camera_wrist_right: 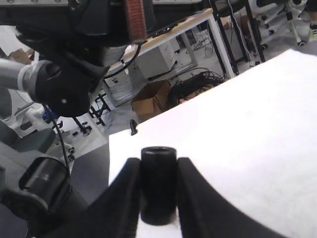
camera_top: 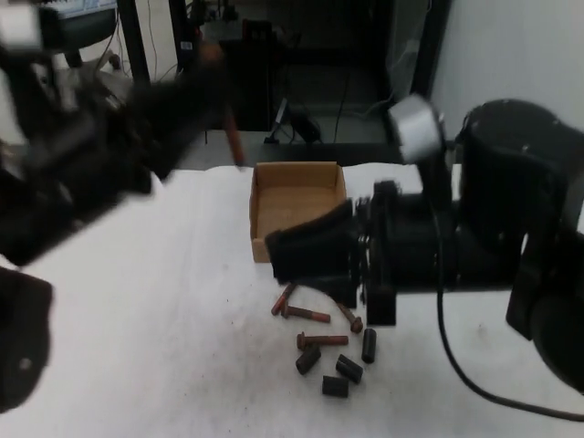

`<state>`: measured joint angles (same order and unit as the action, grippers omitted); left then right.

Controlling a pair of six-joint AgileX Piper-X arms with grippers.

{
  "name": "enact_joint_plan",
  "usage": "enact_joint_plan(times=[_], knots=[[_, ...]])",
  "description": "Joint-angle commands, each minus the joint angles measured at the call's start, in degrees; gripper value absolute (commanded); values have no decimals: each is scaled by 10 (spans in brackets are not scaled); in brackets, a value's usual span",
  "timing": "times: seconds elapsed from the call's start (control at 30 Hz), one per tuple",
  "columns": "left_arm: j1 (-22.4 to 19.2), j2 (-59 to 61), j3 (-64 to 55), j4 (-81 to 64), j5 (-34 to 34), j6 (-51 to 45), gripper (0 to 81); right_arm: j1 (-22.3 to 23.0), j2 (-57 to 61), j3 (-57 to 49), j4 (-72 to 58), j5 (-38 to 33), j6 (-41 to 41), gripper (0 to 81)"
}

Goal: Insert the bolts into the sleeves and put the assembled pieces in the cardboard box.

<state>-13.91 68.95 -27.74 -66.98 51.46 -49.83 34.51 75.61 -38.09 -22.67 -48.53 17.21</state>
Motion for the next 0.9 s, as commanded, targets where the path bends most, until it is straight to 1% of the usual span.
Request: enact_joint_plan(times=[0.0,0.1,0.23,0.33,0.43,0.53,0.67,0.73,0.87], knots=[[-38,83,-3,-48,74,7,2,3,17,2,-14,6,-12,8],[-44,111,-3,-48,98,34,2,2,33,2,-39,7,-20,8],[-44,117,-3,-49,99,64,2,2,44,2,-77,7,-18,8],[-44,117,-3,-62,99,68,2,2,44,2,-93,7,-19,8],[-44,116,-3,-91,89,58,2,2,44,3,-96,7,-70,8],[-44,116,-3,-128,85,36,2,6,44,3,-98,53,-109,8],[-44,116,-3,-162,85,2,2,27,44,3,-97,159,-184,8],[-44,116,-3,-168,85,-5,2,41,44,3,-107,181,-205,8],[-44,116,-3,-168,86,-3,2,65,44,3,-153,195,-202,8]])
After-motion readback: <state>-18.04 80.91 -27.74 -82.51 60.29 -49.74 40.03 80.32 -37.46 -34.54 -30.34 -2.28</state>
